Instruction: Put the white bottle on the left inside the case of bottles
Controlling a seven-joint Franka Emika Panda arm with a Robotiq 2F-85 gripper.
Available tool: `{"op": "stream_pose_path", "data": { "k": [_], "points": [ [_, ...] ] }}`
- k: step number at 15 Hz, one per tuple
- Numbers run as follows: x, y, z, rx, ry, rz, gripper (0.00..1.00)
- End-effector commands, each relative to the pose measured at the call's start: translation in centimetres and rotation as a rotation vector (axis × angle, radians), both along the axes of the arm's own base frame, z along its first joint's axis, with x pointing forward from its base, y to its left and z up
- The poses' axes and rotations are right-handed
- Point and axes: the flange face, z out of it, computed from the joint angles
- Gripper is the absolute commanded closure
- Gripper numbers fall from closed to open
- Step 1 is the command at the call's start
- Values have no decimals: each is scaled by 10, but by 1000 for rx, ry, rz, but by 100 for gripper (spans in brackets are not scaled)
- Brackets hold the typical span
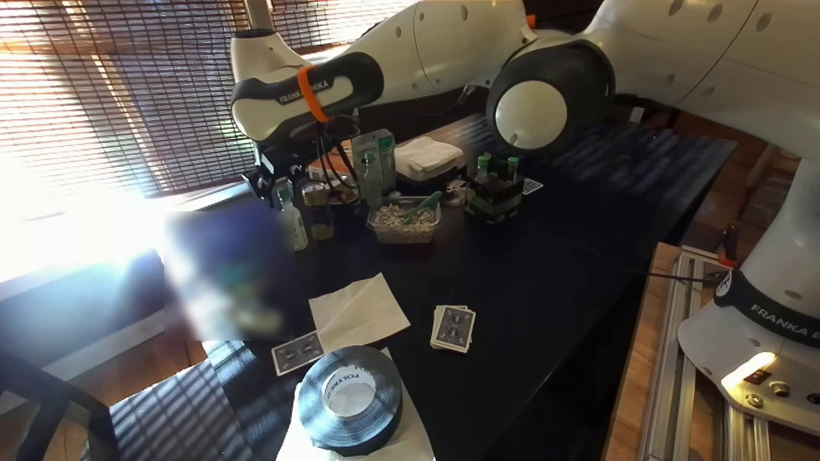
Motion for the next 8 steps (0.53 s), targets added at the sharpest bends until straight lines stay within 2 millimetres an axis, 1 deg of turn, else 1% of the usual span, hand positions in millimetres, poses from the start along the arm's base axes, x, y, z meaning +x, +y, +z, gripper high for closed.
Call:
{"op": "stream_pose_path", "data": {
  "k": [1, 2, 3, 5, 7, 8],
  "points": [
    [2, 0, 2, -8, -18, -4, 45],
    [2, 0, 2, -10, -17, -6, 46],
    [2, -1, 2, -11, -16, -7, 56],
    [2, -1, 2, -12, -15, -9, 61],
    [2, -2, 2, -13, -14, -11, 75],
    [2, -2, 2, -15, -14, -12, 80]
  ]
}}
